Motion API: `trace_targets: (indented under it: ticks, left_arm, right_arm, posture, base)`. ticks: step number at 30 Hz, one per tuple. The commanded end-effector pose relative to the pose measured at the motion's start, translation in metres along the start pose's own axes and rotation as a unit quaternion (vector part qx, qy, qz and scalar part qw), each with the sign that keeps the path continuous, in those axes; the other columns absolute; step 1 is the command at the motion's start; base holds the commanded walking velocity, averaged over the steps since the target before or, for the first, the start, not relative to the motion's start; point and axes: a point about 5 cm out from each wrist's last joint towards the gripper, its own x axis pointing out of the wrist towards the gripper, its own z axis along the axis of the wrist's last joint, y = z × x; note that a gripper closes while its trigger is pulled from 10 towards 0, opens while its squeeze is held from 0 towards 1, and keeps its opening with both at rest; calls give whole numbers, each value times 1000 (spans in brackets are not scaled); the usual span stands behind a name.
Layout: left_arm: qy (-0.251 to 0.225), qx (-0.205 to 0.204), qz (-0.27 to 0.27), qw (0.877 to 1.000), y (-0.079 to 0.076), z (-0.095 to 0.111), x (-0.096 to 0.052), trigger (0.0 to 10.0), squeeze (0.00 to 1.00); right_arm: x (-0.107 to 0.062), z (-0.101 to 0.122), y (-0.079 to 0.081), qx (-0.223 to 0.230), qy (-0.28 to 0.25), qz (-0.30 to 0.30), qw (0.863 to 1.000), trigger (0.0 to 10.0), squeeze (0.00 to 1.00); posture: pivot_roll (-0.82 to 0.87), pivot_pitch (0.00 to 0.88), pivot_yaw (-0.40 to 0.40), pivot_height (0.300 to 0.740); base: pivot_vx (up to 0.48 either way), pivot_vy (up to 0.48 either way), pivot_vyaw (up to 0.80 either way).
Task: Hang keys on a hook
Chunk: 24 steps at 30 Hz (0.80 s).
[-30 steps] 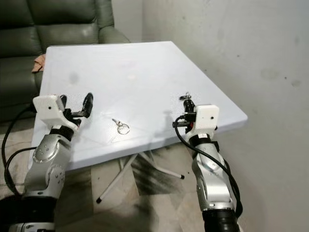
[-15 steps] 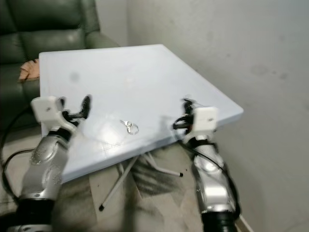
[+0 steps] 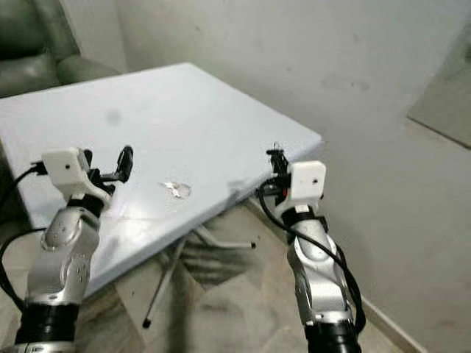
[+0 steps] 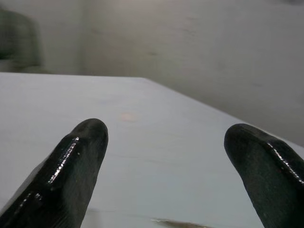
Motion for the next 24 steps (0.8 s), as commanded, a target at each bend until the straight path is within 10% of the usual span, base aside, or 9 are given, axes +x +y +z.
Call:
trace_targets:
  ticks: [1, 24]
  left_arm:
    - [6, 13, -5, 1000, -2, 0, 0, 10000, 0]
    - [33, -21, -29, 999, -9, -8, -8, 10000, 0]
  right_arm:
    - [1, 9, -3, 7, -19, -8, 1000, 10000, 0]
    - [-24, 3, -7, -7, 12, -30, 999, 10000, 0]
  posture:
    - [47, 0, -17, 740]
    - [6, 0, 7, 740]
  base:
    - [0, 0, 0]
    - [68, 141, 0]
